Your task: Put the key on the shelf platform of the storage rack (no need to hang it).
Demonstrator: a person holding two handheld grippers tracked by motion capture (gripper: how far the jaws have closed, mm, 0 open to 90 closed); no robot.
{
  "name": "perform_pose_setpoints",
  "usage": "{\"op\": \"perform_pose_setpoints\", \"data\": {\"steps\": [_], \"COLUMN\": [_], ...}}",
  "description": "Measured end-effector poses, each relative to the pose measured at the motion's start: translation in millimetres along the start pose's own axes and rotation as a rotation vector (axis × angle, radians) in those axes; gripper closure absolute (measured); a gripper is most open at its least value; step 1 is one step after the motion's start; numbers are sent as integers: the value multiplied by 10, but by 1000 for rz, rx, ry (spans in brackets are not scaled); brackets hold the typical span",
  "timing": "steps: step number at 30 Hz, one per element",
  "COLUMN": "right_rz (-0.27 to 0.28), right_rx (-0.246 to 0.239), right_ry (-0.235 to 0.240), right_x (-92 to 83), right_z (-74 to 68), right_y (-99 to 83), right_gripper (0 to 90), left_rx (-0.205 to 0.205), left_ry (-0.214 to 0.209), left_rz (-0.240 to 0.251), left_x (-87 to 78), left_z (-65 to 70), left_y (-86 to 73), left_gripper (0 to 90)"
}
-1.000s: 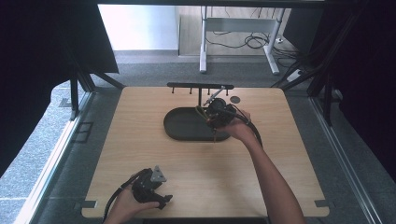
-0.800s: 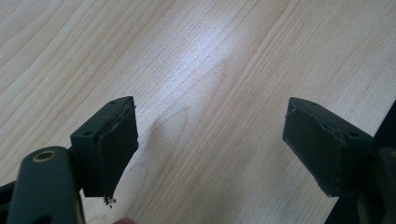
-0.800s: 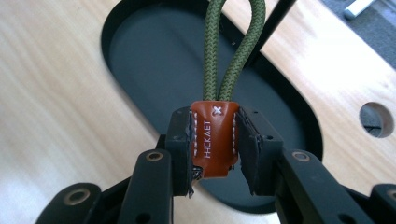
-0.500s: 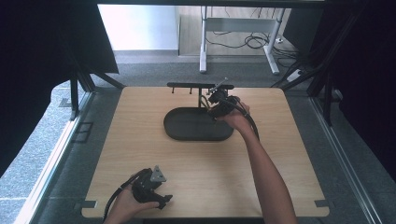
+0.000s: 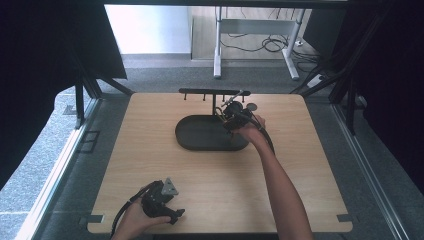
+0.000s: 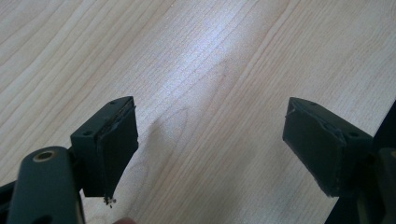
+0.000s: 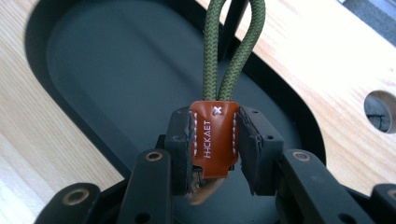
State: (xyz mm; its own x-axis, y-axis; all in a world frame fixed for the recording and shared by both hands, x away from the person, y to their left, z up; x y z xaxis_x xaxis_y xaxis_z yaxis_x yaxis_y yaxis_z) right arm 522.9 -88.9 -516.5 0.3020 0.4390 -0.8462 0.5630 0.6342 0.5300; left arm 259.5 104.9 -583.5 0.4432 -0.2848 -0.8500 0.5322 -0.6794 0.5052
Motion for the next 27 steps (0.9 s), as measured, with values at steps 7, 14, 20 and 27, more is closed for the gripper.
{"op": "perform_pose_setpoints", "data": {"steps": [7,14,20,27], "right_rz": [-21,-35,-39,12], "right_rx": [4,7,6,7], "right_ry": [-4,7,12,20], "right_x": [99,151,124,-65], "right_z": [26,19,2,-52], "right_y": [-98,-165,-170,-154], "right_gripper": [664,654,601,543], "left_rx": [-5,1,1,3], "left_ry": [-2,-5,-5,-1], "left_rz": [0,-1,-1,0], "left_x": [2,7,5,3], "left_z": [6,12,10,2], "left_y": [0,2,2,3], "left_gripper": [187,187,187,187]}}
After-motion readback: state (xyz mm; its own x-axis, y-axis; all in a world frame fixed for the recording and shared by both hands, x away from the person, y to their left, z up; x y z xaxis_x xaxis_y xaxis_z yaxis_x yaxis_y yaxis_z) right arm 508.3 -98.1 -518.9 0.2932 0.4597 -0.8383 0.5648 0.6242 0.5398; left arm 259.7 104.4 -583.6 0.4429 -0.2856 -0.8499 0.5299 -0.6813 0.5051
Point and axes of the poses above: each handheld gripper's, and its own axes: x roughly forward along the jaws, y roughly out of its top, z roughly to its right, the point moved 9 cm from there along x, roughly forward along the jaws, and after that the axes turned 11 degrees about y, right-handed, at the moved point
